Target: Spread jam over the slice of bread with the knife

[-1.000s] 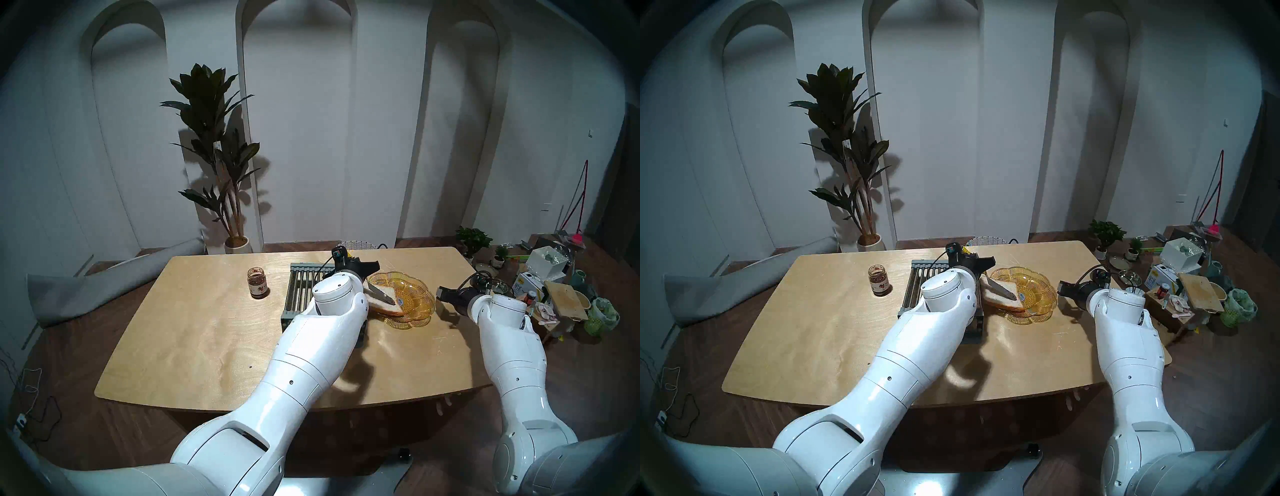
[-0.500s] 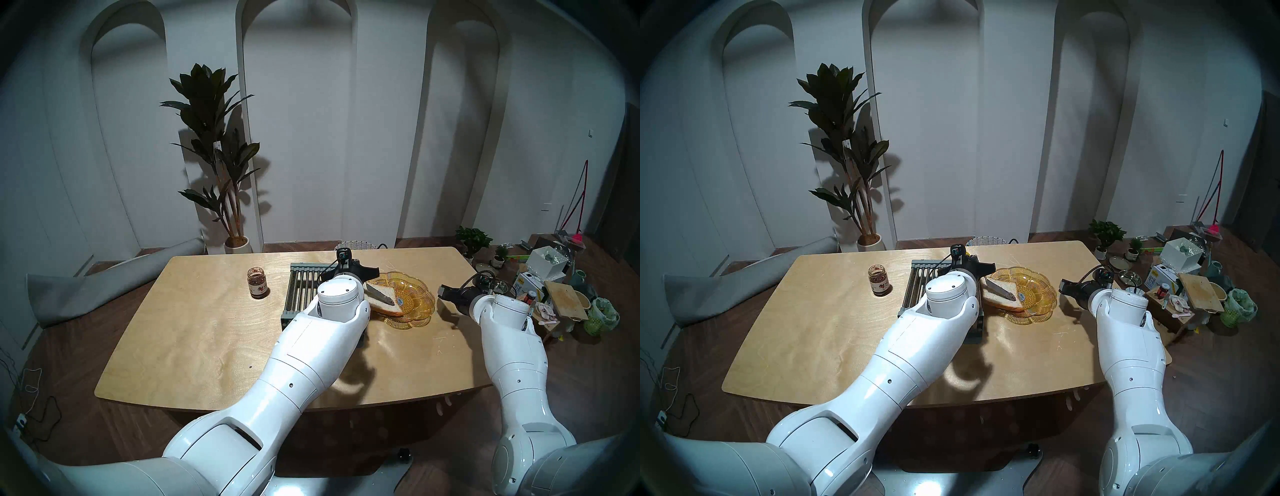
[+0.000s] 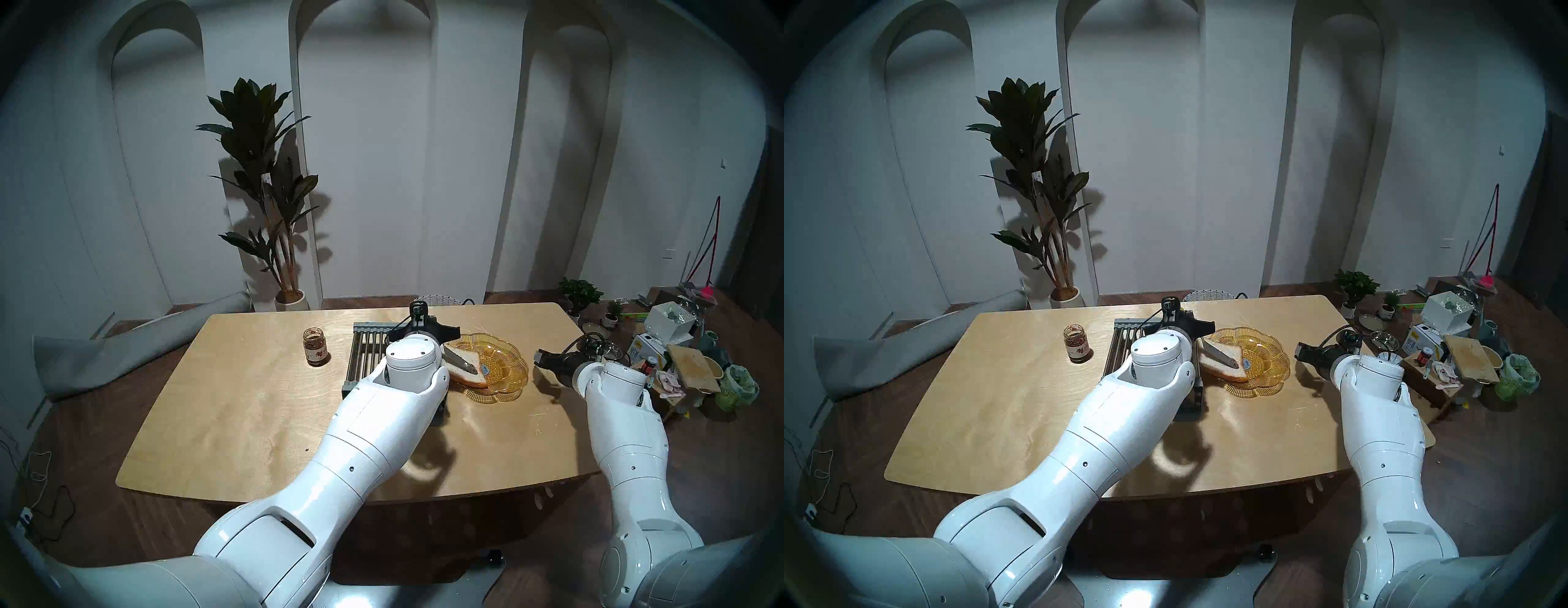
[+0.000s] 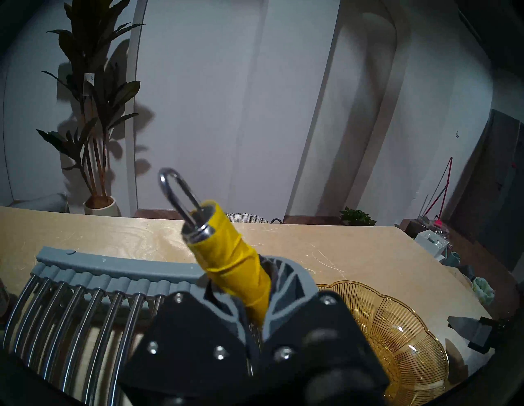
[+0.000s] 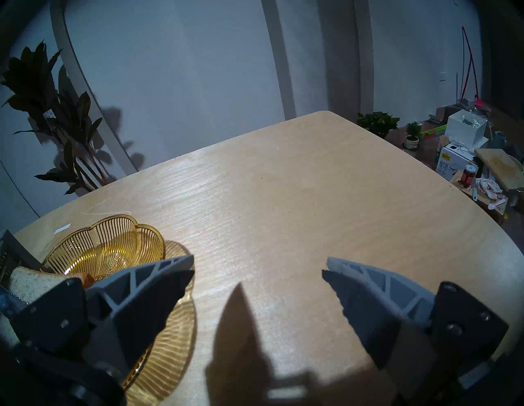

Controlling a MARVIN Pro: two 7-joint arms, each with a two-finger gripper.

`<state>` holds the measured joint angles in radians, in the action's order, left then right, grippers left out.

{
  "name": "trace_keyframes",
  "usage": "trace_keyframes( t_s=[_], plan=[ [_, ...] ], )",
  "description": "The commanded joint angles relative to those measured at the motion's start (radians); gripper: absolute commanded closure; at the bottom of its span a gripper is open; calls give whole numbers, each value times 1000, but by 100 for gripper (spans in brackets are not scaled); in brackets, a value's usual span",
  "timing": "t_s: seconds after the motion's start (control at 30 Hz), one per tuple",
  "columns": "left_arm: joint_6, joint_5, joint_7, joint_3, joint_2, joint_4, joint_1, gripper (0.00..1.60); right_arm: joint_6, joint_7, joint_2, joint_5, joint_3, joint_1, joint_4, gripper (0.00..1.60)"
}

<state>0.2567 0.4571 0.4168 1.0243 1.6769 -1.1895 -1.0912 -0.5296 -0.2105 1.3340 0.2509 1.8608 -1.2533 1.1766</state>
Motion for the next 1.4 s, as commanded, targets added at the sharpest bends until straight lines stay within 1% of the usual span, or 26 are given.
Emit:
trace_keyframes(
  t_s=[0.0,0.1,0.17,0.23,0.27,0.33,0.4,0.43,0.47,0.57,0.63,0.83,1.1,1.13,1.2,1.23,1.27,1.3,1.33,1.37],
  plan=[
    [2,12,-12,16,-12,-26,9,160,6,2,-2,-4,-6,13,18,0],
    [3,27,-20,26,-12,-28,7,160,0,6,4,-1,-7,19,9,0],
    [-6,50,-31,42,-8,-30,1,160,-14,-6,7,12,-6,26,-6,0],
    [-28,67,-45,55,-7,-35,-8,160,-46,-34,13,41,5,33,-23,0],
    [-18,76,-45,61,-7,-41,-9,160,-72,-45,17,57,10,36,-28,0],
    [-14,77,-46,59,-12,-48,-9,160,-92,-57,25,69,8,37,-30,0],
    [-14,78,-46,58,-13,-51,-9,160,-96,-59,29,71,6,36,-29,0],
    [-15,80,-47,57,-15,-55,-9,160,-102,-82,37,80,-2,33,-22,0],
    [-15,80,-47,57,-15,-55,-9,160,-102,-82,37,80,-2,33,-22,0],
    [-16,81,-47,55,-18,-62,-8,160,-109,-100,51,84,-17,22,11,0],
    [-15,86,-47,54,-21,-70,-10,160,-121,-98,64,83,-30,16,40,0],
    [-16,89,-49,54,-24,-78,-13,160,-142,-86,83,82,-50,8,74,0],
    [-12,86,-48,52,-24,-87,-14,160,-164,-57,93,76,-56,-3,87,0],
    [-12,86,-48,52,-23,-89,-14,160,-164,-53,94,77,-57,-8,90,8],
    [-12,85,-47,52,-22,-91,-14,160,-172,-45,94,78,-58,-11,93,18],
    [-12,85,-47,52,-22,-91,-14,160,-172,-45,94,78,-58,-11,93,18],
    [-12,85,-47,52,-22,-91,-15,160,-173,-40,95,77,-59,-12,94,22],
    [-11,86,-49,51,-21,-92,-15,160,-172,-38,95,77,-61,-15,93,71],
    [-11,86,-49,51,-21,-92,-15,160,-172,-38,95,77,-61,-15,93,71],
    [-11,85,-48,51,-21,-92,-15,160,-170,-36,96,78,-62,-17,92,79]
  ],
)
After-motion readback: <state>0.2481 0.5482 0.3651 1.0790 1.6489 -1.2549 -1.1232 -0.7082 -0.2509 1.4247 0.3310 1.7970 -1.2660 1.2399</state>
